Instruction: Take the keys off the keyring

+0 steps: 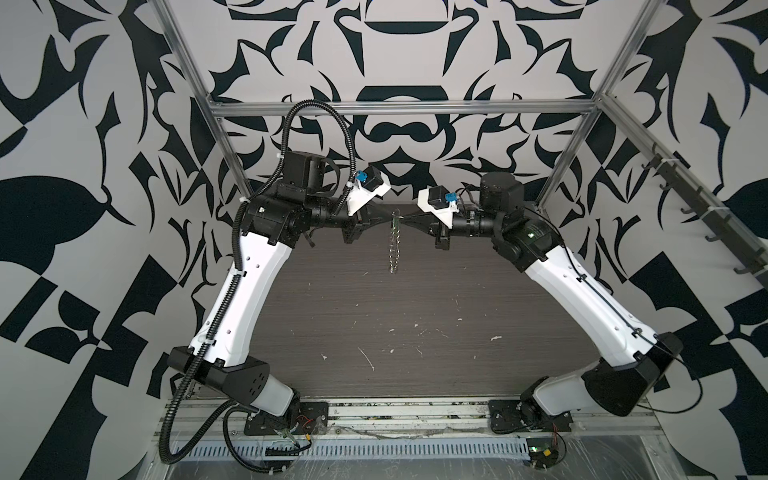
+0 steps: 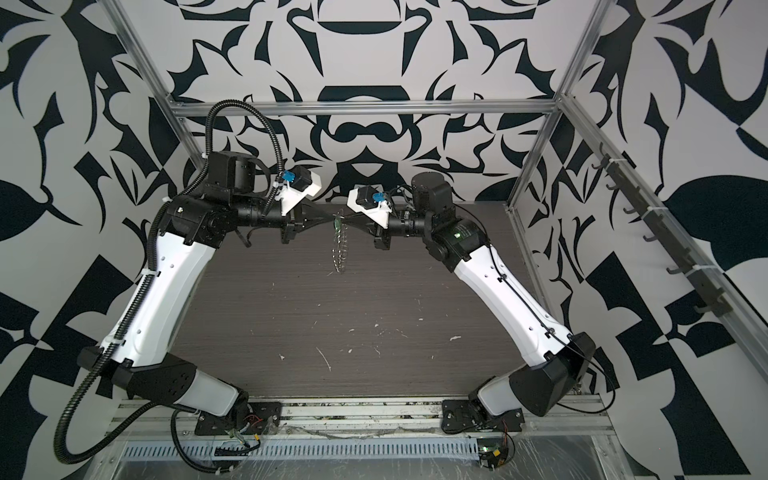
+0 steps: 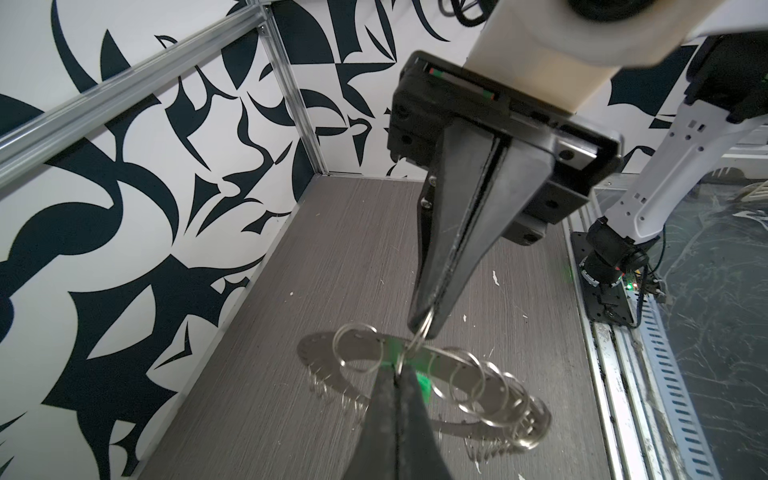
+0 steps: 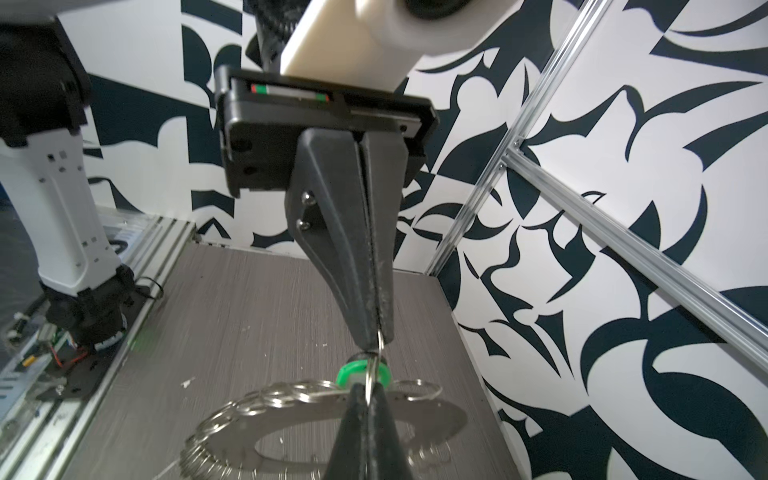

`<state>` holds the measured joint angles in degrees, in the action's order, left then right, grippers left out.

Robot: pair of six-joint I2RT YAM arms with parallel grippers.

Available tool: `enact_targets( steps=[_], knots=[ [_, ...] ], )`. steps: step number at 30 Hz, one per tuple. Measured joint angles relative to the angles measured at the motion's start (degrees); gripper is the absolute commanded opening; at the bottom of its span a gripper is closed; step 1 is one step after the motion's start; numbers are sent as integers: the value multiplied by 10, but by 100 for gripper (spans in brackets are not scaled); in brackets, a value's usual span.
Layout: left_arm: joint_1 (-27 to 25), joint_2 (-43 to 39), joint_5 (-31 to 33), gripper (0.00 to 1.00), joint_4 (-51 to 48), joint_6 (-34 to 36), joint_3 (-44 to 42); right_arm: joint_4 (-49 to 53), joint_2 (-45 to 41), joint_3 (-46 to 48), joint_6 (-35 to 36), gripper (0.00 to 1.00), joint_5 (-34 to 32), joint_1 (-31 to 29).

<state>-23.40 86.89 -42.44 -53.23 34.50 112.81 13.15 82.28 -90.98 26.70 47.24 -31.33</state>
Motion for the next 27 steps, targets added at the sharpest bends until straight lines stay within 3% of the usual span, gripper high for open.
enact_targets(
  steps=[10, 27],
  knots=[
    [1, -10, -19, 0, 45, -25, -16, -155, -4, 54, -130, 0, 64, 17],
    [7, 0, -45, 0, 124, -89, -23, -435, 21, 76, -314, 0, 97, 21]
  ],
)
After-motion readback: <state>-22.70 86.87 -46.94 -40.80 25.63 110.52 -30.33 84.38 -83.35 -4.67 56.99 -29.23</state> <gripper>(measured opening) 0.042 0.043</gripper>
